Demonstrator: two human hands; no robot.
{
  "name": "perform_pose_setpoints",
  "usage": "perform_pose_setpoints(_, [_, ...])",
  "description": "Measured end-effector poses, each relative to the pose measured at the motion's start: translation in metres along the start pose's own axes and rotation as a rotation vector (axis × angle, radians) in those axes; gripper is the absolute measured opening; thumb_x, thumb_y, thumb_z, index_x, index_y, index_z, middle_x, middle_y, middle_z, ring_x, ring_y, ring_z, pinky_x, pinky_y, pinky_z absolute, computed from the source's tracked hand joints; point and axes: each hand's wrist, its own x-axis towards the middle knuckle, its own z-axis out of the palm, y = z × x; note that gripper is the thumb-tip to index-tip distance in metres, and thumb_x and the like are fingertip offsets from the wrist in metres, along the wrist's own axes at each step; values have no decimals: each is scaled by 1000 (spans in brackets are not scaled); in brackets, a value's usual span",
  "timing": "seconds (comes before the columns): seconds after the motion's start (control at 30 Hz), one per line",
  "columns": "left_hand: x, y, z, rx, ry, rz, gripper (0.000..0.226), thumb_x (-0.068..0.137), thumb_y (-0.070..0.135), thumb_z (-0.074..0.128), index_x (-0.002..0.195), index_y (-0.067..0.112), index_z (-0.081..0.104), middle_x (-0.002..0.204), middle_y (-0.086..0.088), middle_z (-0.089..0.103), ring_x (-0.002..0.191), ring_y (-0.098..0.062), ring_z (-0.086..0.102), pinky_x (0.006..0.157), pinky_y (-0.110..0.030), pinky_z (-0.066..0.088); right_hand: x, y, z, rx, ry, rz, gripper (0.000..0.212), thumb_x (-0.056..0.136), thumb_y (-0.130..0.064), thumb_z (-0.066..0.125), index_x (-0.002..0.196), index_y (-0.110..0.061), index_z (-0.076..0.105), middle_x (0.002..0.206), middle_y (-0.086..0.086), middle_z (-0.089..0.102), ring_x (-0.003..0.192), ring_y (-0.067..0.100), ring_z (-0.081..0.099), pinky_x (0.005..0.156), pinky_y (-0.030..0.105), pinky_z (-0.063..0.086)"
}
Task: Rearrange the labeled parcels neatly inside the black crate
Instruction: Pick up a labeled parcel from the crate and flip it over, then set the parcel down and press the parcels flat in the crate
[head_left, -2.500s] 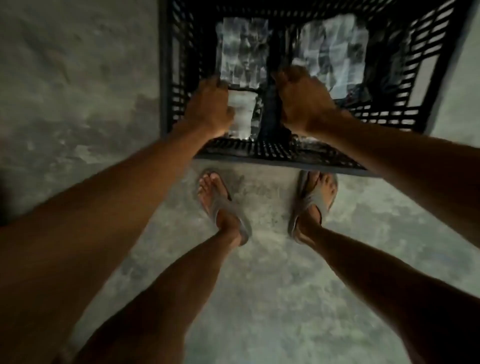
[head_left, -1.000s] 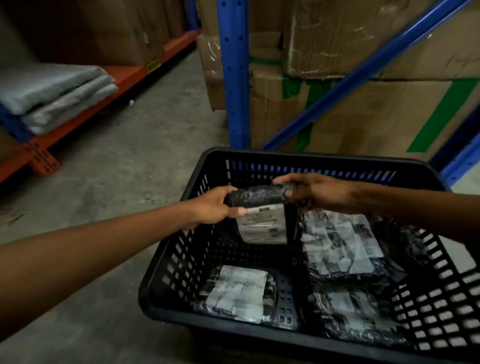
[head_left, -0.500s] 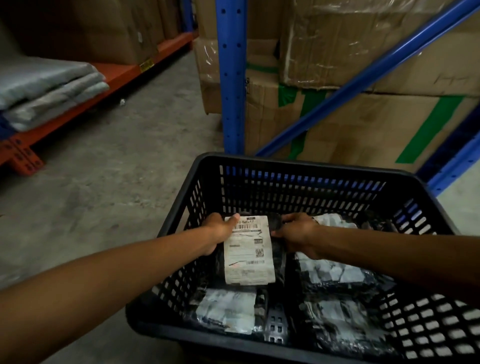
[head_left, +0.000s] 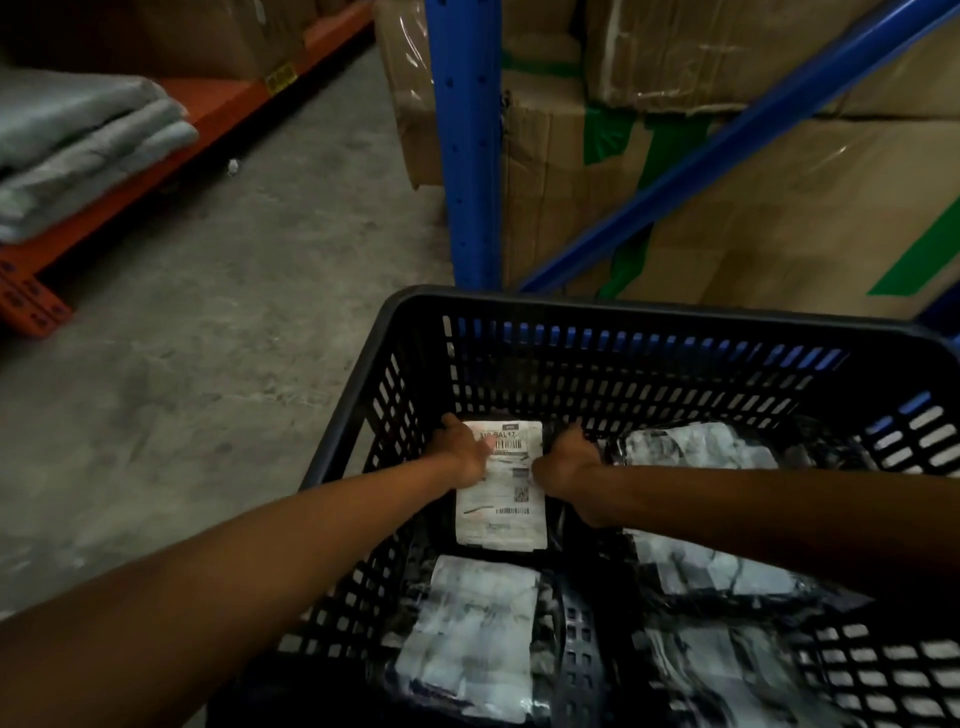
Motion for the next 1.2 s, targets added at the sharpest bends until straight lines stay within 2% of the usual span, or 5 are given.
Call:
perform_pose_setpoints(0.17, [-5,-6,3,130,-17,-33,77,102,45,37,158,1,7,160,-18,29,145,-32,36,116,-35,35,1,7,-7,-58,-116,-48,37,90,-4,65,126,-1,63,131,18,64,119,33,62,100,41,54])
perform_pose_setpoints(0.5, [-72,-3,-25,873,-170,235,63,97,24,49,154,4,29,146,-15,48,126,-26,56,96,-26,50,-88,16,-18,-779,-201,-571,102,90,-14,65,154,3,-13,165,23,-3,152,35,11,119,38,30])
perform_pose_setpoints(0.67, [-125,-61,-13,1366,-422,461,72,94,30,58,152,-1,30,158,-20,30,144,-35,34,118,-42,32,-117,82,-21,-1212,-453,-953,89,95,0,51,154,-2,-16,164,24,-8,152,35,11,119,44,29])
perform_pose_setpoints(0.8, [-133,-73,4,1391,-469,424,82,95,15,59,155,-9,9,165,-25,-4,153,-39,7,124,-42,16,-114,111,-2,-1182,-360,-1130,71,103,-9,38,156,-3,-8,163,27,1,151,37,14,116,48,30])
perform_pose_setpoints(1.2, [-145,-49,-51,847,-630,349,59,95,10,59,149,6,38,152,-15,44,134,-24,46,111,-33,36,-121,103,-43,-728,-390,-1158,63,100,-52,41,149,-19,20,137,-1,47,106,1,57,93,25,54])
